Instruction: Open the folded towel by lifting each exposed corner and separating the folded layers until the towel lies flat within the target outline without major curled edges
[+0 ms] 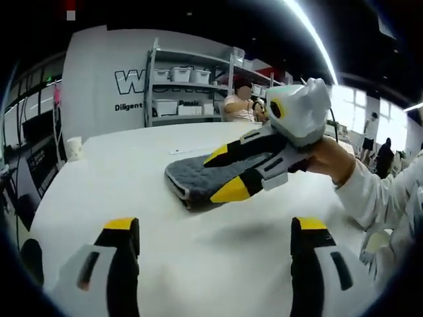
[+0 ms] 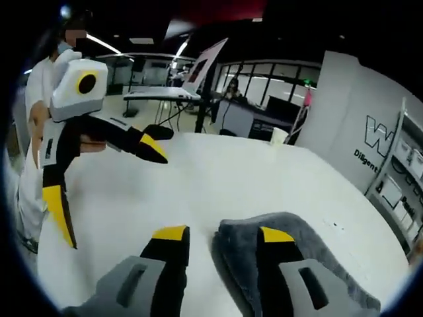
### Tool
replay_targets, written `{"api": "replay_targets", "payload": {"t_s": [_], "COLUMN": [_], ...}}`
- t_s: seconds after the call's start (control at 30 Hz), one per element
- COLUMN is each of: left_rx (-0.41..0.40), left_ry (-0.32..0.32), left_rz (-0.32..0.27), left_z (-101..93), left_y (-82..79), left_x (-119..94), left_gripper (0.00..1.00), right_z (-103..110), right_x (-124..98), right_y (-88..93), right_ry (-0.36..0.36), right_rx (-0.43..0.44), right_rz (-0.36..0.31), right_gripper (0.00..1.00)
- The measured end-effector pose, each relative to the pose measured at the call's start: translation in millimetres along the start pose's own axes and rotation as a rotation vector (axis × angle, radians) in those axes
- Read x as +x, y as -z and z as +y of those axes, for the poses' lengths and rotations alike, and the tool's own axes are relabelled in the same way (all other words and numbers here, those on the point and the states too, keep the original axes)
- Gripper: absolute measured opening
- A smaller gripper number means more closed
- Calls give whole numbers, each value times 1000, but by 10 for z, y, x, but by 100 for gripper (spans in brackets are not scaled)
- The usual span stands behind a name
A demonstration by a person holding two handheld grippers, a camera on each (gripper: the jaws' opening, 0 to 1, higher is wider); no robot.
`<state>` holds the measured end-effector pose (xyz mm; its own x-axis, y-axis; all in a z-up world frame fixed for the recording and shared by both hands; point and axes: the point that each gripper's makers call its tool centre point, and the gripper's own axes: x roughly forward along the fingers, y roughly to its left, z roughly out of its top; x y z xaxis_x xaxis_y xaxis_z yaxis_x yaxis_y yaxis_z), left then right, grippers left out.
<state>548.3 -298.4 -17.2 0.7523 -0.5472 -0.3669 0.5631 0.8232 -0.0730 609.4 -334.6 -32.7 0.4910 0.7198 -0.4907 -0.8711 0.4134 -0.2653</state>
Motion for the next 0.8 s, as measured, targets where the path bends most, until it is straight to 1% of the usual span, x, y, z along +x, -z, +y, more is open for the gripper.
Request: {"api": "replay_targets", "payload": {"t_s": [0.07, 0.13, 0.17, 0.23, 0.3, 0.4, 0.43, 0.47, 0.5, 0.57, 0.63, 0.7, 0.8], "left_rx": [9, 13, 13, 12, 5, 5, 3, 3, 1, -1, -1, -1, -7], "left_ry": [-5, -3, -2, 0, -7, -3, -2, -2, 0, 3, 0, -1, -2], "left_rz": [-1, 3, 4, 6, 3, 8, 7, 7, 6, 8, 8, 8, 5], "left_z": [7, 3, 3, 9, 41, 34, 29, 26, 23, 12, 19, 20, 23], "left_y": [-11, -6, -4, 0, -2, 17, 20, 21, 22, 32, 34, 36, 39], "left_x": [0, -3, -3, -4, -3, 0, 2, 3, 6, 7, 7, 4, 0], "left_gripper": [92, 92, 92, 92, 92, 92, 92, 92, 92, 91, 91, 91, 90], "right_z": [-12, -28, -40, -20, 2, -40, -58, -86, -102, -104, -109, -137, -183], "right_x": [59, 134, 161, 235, 283, 337, 349, 360, 368, 375, 366, 341, 287], "right_y": [18, 45, 59, 100, 145, 237, 253, 269, 276, 279, 264, 222, 180], "right_ry": [15, 23, 29, 23, 18, 44, 51, 64, 68, 68, 67, 71, 72], "right_rx": [-5, -8, -9, -19, -25, -44, -44, -46, -57, -59, -40, 9, 46], "right_rz": [12, 22, 27, 42, 58, 89, 92, 89, 87, 86, 73, 40, 7], "right_gripper": [32, 26, 22, 17, 17, 15, 12, 4, 0, 0, 0, 0, 0]}}
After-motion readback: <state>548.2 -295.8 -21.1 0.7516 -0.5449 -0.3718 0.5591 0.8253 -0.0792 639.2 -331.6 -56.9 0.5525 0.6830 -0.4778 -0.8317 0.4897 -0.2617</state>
